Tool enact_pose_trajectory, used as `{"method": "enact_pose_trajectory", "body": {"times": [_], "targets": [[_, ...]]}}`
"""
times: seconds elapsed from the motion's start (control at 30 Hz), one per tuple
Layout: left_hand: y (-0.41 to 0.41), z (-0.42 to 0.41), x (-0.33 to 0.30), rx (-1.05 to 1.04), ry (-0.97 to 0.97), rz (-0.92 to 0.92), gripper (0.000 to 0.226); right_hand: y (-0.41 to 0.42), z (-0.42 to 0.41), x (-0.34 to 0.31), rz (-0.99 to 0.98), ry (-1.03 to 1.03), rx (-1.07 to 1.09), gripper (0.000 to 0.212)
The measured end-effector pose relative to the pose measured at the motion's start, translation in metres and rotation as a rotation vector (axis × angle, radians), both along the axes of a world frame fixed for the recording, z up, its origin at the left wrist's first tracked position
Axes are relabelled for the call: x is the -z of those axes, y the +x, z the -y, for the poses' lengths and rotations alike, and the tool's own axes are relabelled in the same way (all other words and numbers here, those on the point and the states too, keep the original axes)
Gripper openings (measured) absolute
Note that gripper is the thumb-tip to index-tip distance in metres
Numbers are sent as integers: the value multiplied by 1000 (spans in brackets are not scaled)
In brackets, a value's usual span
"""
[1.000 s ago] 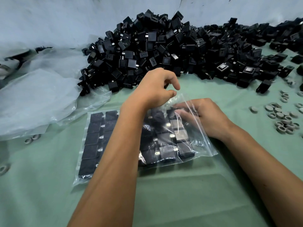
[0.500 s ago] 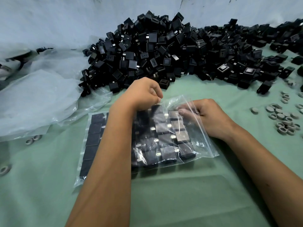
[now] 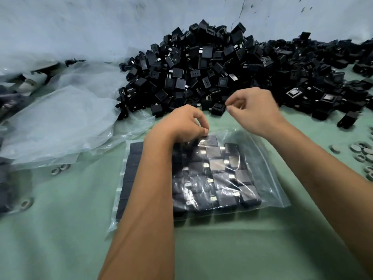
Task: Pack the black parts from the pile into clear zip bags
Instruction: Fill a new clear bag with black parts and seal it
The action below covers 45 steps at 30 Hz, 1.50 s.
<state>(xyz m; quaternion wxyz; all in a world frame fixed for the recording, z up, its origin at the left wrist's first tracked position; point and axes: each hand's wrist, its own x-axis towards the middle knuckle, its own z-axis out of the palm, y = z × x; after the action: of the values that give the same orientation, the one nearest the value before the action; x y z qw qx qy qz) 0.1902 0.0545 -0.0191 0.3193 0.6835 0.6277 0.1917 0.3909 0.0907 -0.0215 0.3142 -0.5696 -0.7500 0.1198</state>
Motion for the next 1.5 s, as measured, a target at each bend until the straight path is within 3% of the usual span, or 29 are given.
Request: {"method": "enact_pose_trajectory", "body": {"times": [0.17,0.3,0.4,0.53,0.63,0.73,0.97,1.2,1.5], "targets": [[-1,-1,0,-27,39,-8,6,-29,-48,5,403,-92,-46,49],[6,-1,-2,-20,91,2,9,-32,-58,18,450,-72,-120,39],[18,-1,-4,11,132,34,13,-10,-50,14,281,-27,-96,29],[40,0,-5,128,197,66,40,42,-13,19,-288,-56,112,16],[66,4,-4,248,220,-26,57,67,25,41,-518,-215,92,25],[84,8,0,307,253,-129,58,74,44,55,-633,-232,73,38],[76,2,0,314,363,-164,20,75,47,50,-632,-294,-11,18],[67,2,-10,291,378,-106,14,74,52,49,-453,-222,-155,10],[71,1,-8,295,397,-75,15,46,55,56,-365,-14,27,9]]}}
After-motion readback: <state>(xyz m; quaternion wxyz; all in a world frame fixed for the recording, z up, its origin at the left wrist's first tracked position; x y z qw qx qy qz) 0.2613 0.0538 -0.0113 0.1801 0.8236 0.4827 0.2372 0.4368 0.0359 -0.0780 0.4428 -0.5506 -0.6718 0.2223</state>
